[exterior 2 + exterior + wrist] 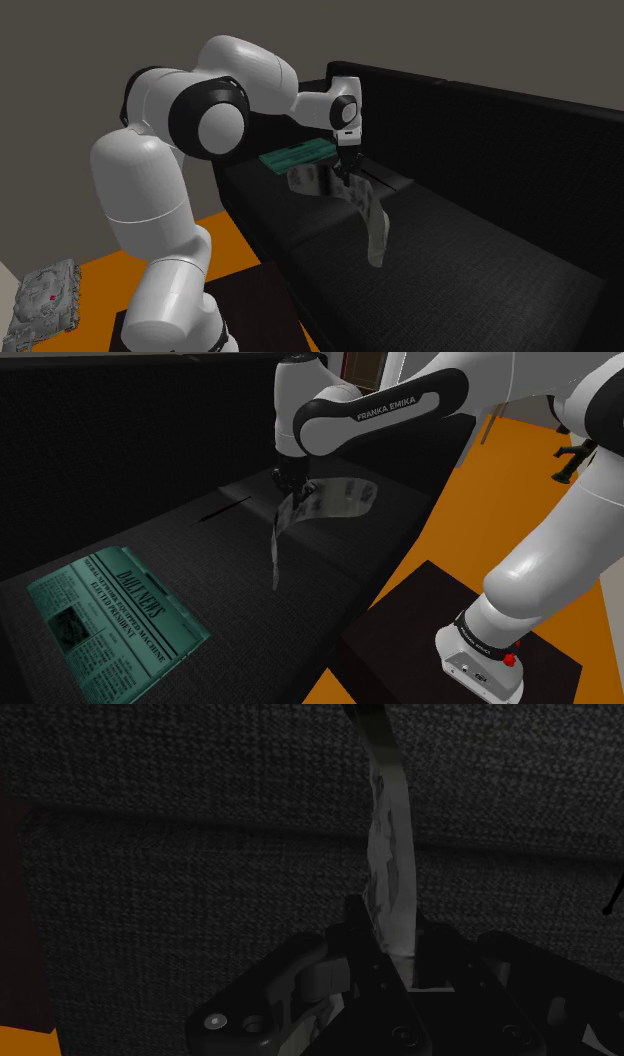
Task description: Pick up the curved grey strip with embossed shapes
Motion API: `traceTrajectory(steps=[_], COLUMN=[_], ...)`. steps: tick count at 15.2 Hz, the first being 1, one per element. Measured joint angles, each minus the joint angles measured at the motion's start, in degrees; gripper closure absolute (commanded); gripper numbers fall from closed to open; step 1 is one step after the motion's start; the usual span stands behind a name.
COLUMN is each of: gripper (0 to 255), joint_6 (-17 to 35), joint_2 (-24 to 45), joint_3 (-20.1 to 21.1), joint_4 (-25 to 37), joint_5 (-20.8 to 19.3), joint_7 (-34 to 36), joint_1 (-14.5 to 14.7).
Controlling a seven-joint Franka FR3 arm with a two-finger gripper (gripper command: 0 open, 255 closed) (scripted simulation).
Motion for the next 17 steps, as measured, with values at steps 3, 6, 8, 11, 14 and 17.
traceTrajectory(steps=[3,6,8,11,14,17], gripper=[255,255,255,255,255,255], joint_6=[-0.69,-2.79,-4.24,-6.48,-8.68,-10.46], joint_2=[-0.39,-0.86,-1.67,-2.14,-2.41,-2.94], joint_3=[-0.09,-0.07,-0.06,-0.06,-0.09,-0.10], joint_4=[0.42,2.20,3.10,5.02,7.05,8.46], joint_5=[0.37,0.87,1.55,2.01,2.30,2.74], joint_7=[-0.48,-0.97,-1.46,-1.92,-2.35,-2.70], joint_1=[-0.17,-0.22,-0.30,-0.33,-0.39,-0.41])
